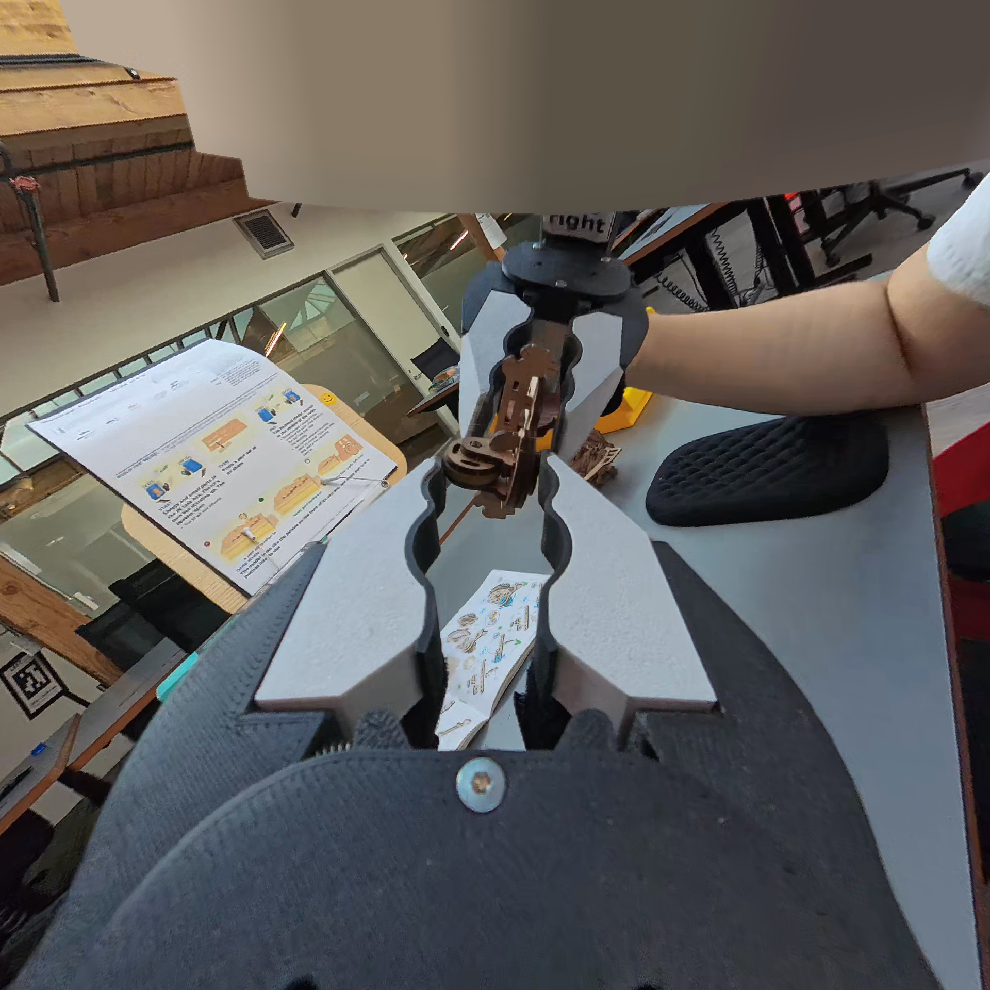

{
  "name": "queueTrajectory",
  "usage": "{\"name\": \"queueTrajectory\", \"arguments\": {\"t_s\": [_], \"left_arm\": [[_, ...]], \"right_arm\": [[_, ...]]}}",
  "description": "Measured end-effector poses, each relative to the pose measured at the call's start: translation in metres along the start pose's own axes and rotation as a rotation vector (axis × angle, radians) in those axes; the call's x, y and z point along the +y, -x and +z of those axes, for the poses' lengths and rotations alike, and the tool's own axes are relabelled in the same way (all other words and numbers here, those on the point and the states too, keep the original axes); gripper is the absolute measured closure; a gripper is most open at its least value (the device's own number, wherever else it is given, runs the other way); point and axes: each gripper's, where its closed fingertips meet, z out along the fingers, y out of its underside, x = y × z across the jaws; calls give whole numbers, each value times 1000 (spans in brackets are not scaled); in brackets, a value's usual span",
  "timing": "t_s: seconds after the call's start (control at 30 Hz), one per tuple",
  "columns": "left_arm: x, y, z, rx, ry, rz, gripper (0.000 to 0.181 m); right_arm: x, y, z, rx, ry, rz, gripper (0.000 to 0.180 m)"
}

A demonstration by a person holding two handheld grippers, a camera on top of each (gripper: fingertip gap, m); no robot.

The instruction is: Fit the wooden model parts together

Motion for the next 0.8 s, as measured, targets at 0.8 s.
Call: {"name": "queueTrajectory", "arguments": {"t_s": [0.8], "left_arm": [[4,-3,-2,5,0,-160,155]], "right_arm": [[-24,-11,-6,44,-8,99,162]]}}
